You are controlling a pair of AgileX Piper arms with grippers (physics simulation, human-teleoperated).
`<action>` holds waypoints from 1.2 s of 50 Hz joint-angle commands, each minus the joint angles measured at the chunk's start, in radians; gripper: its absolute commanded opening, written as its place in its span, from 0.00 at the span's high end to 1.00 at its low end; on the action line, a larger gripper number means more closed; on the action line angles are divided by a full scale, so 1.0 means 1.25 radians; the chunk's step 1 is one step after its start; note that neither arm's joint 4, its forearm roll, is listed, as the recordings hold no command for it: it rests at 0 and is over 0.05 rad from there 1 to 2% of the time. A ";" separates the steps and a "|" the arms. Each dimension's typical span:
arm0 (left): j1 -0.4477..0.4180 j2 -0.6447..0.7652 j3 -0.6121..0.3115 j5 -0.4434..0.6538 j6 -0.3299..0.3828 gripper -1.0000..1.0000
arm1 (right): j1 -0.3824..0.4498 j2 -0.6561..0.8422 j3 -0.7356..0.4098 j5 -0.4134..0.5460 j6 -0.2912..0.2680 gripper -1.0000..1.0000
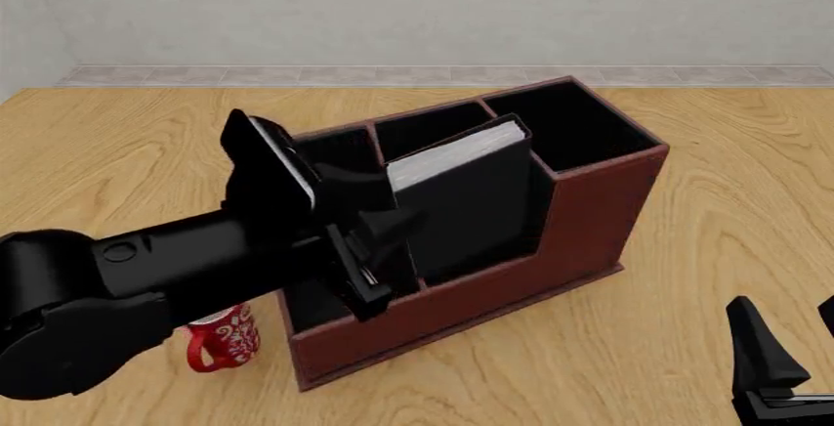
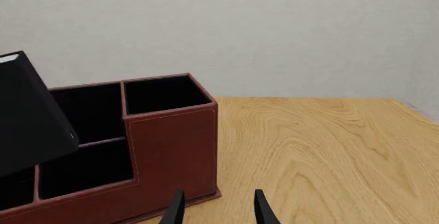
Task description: Pick up the book and place it in the back compartment of the caddy.
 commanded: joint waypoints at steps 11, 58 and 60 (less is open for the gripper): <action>0.039 0.051 0.011 -0.043 0.020 1.00 | 0.000 -0.001 0.000 0.001 0.000 0.00; 0.050 0.234 -0.107 -0.078 0.038 1.00 | 0.000 0.000 0.000 0.000 0.000 0.00; 0.052 0.239 -0.105 -0.083 0.036 1.00 | 0.000 -0.001 0.000 0.000 0.000 0.00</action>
